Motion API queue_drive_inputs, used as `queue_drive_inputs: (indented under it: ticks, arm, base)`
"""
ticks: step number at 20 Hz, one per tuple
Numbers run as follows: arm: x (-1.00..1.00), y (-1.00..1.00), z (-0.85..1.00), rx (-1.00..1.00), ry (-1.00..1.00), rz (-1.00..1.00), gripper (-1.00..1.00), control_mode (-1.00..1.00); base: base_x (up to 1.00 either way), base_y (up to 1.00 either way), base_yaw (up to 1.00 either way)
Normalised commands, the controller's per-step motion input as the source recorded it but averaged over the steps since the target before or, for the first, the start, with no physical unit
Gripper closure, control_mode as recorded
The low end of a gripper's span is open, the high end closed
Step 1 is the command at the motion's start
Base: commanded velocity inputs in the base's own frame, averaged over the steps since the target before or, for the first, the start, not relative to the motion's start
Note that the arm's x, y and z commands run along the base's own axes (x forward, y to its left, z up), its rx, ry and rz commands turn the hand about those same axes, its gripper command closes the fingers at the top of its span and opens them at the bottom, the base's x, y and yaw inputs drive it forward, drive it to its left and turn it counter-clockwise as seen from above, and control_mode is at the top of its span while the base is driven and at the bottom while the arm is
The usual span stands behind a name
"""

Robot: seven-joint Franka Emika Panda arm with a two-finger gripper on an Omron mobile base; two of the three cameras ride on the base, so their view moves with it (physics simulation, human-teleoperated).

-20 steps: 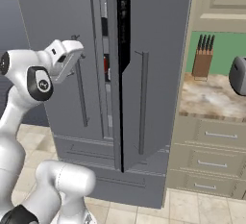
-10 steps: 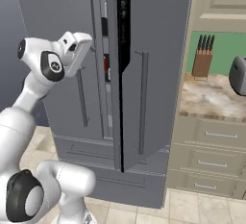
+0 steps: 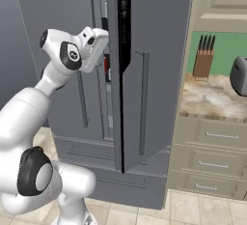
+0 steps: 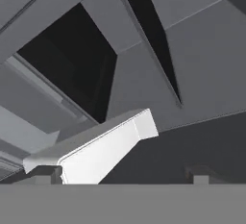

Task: Open the fridge, grab two sodas, and place both sodas inside the bowl with ice on the dining counter.

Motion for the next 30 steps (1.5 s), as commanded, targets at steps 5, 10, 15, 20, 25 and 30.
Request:
queue_drive_inputs:
  ticks: [5, 10, 15, 20, 25, 30]
  arm:
    - [0.01, -0.69, -0.02, 0.00, 0.02, -0.08, -1.00, -1.00]
    - [-0.23, -0.81, 0.00, 0.00, 0.00, -0.11, -1.00, -1.00]
    - [-0.19, -0.84, 0.00, 0.00, 0.00, -0.11, -1.00, -1.00]
    - [-0.11, -0.89, 0.00, 0.01, 0.00, -0.12, -1.00, -1.00]
    - [-0.04, -0.70, -0.05, 0.08, 0.01, -0.09, -1.00, -1.00]
    - [-0.13, -0.52, -0.04, 0.11, 0.00, -0.05, -1.00, -1.00]
  base:
    - [0.00, 0.00, 0.00]
    - [0.00, 0.00, 0.00]
    - [0.00, 0.00, 0.00]
    - [0.00, 0.00, 0.00]
    - [0.00, 0.00, 0.00]
    - [0.00, 0.00, 0.00]
